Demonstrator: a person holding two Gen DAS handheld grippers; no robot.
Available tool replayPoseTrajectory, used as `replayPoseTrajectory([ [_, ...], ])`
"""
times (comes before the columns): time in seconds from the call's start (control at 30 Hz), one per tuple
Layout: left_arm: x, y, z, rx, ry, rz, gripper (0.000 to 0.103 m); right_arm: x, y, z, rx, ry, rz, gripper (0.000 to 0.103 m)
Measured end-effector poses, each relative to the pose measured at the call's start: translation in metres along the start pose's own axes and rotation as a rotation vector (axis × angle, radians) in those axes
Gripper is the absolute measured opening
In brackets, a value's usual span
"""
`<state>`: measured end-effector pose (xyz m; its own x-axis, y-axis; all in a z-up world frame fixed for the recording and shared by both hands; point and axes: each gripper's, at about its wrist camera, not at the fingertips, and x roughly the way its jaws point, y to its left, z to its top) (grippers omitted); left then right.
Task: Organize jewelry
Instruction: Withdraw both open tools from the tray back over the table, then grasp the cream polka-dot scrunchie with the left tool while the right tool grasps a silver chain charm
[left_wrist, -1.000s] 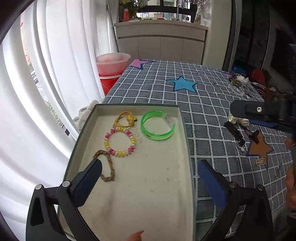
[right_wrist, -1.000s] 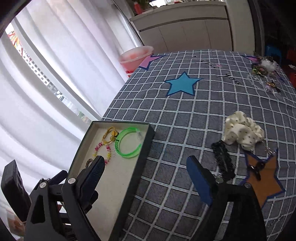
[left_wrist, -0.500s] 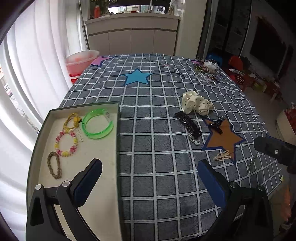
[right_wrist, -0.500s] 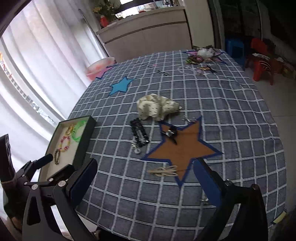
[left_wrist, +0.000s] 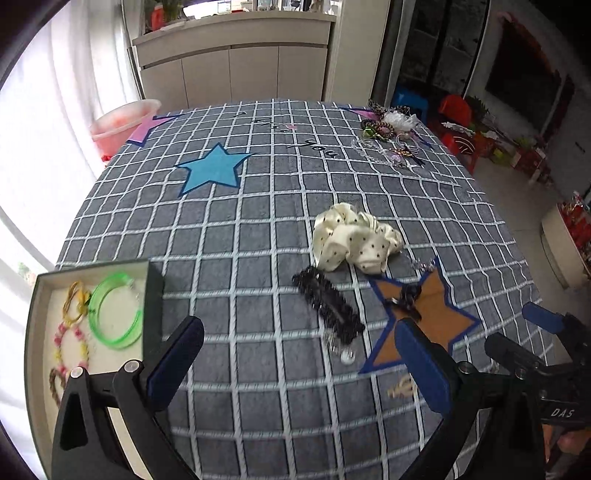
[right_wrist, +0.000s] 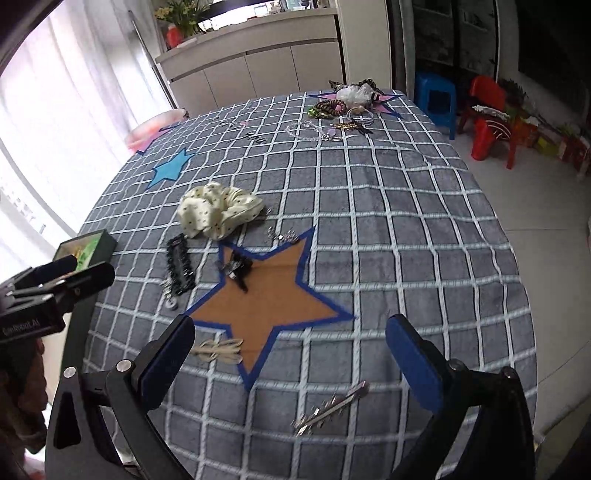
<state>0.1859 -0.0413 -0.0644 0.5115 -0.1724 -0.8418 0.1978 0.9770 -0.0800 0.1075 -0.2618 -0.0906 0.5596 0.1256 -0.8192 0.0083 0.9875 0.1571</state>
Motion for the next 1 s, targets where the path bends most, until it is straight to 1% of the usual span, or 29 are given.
replayPoseTrajectory([
  [0.03,0.006,-0.001,0.005,-0.003,0.006,-0.002,0.103,0.006,-0.002,0.005,-0.004,0.001,-0.004,0.097],
  [0.17,0.033,-0.006,0.024,-0.014,0.039,-0.009,0.103,0.033,-0.008,0.022,-0.034,0.018,0.012,0.084],
  [0.23,0.047,-0.009,0.032,-0.014,0.056,-0.009,0.103,0.044,-0.008,0.027,-0.052,0.026,0.019,0.074],
  [0.33,0.066,-0.012,0.041,-0.022,0.069,-0.009,0.103,0.061,-0.008,0.032,-0.085,0.043,0.037,0.068],
  [0.43,0.08,-0.013,0.047,-0.029,0.073,-0.003,0.103,0.073,-0.004,0.034,-0.125,0.045,0.051,0.065],
  [0.57,0.096,-0.016,0.054,-0.024,0.085,0.0,0.103,0.083,0.004,0.039,-0.184,0.038,0.045,0.063],
  [0.63,0.102,-0.017,0.057,-0.023,0.086,0.001,0.103,0.089,0.007,0.042,-0.206,0.041,0.038,0.059],
  [0.7,0.106,-0.017,0.06,-0.022,0.083,0.001,0.103,0.093,0.011,0.044,-0.228,0.033,0.024,0.057],
  [0.73,0.107,-0.017,0.061,-0.02,0.081,0.001,0.099,0.095,0.013,0.045,-0.238,0.033,0.019,0.055],
  [0.77,0.107,-0.018,0.062,-0.014,0.079,-0.002,0.089,0.097,0.015,0.047,-0.253,0.03,0.013,0.054],
  [0.8,0.109,-0.019,0.063,-0.009,0.082,-0.006,0.086,0.098,0.017,0.048,-0.262,0.029,0.007,0.052],
  [0.83,0.11,-0.02,0.064,-0.006,0.086,-0.01,0.085,0.1,0.019,0.048,-0.274,0.027,-0.005,0.048],
  [0.87,0.11,-0.021,0.065,-0.002,0.081,-0.009,0.079,0.1,0.022,0.048,-0.284,0.022,-0.015,0.046],
  [0.9,0.11,-0.022,0.065,0.004,0.078,-0.013,0.074,0.1,0.023,0.048,-0.286,0.021,-0.013,0.042],
  [0.97,0.111,-0.025,0.066,0.009,0.082,-0.03,0.06,0.1,0.026,0.048,-0.286,0.022,-0.014,0.035],
  [1.0,0.112,-0.026,0.066,0.01,0.081,-0.037,0.054,0.1,0.026,0.048,-0.284,0.022,-0.016,0.028],
])
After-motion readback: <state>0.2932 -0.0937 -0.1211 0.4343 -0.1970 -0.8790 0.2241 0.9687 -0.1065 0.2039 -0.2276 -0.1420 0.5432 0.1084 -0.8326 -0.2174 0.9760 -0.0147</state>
